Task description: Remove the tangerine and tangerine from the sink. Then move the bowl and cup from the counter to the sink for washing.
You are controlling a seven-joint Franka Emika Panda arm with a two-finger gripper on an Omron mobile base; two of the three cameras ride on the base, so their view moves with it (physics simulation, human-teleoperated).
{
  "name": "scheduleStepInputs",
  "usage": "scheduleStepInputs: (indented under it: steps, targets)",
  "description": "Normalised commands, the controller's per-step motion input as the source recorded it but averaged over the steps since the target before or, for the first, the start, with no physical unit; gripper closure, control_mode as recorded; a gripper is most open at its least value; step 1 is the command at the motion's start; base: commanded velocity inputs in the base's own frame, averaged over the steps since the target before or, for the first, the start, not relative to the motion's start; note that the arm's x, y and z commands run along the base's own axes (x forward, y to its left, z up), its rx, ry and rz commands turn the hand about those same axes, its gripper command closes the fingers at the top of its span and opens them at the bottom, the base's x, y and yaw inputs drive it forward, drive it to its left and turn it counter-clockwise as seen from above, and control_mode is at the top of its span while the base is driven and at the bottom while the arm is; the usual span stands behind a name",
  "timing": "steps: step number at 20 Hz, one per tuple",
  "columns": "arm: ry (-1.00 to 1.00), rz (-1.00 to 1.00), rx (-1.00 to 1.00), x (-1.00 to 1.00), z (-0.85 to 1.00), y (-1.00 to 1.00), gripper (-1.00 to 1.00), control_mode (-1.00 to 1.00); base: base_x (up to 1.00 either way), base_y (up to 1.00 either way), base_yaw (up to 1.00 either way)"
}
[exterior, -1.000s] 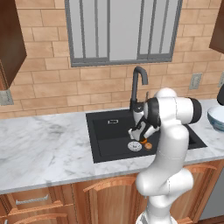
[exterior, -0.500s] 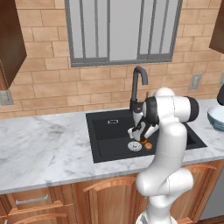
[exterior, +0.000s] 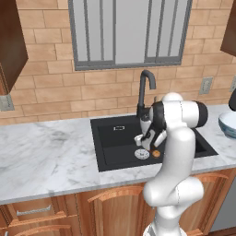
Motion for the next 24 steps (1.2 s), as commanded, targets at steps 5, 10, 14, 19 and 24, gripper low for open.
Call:
scheduleStepInputs:
  steps: [5,10,14,19,24]
  targets:
    - [-0.05,0.00,0.00,0.01,-0.11,0.00,-1.00,-1.00,0.00,0.00,0.00]
    - [-0.07,0.00,0.00,0.06,-0.09,0.00,-1.00,-1.00,0.00,0.00,0.00]
    - [-0.05,0.00,-0.01,0.09,-0.08,0.00,-1.00,-1.00,0.00,0.00,0.00]
    - [-0.01,0.00,0.00,0.06,-0.06,-0.02,-1.00,-1.00,0.00,0.00,0.00]
    - [0.00,0.00,0.00,0.03,-0.08,-0.01,-1.00,-1.00,0.00,0.00,0.00]
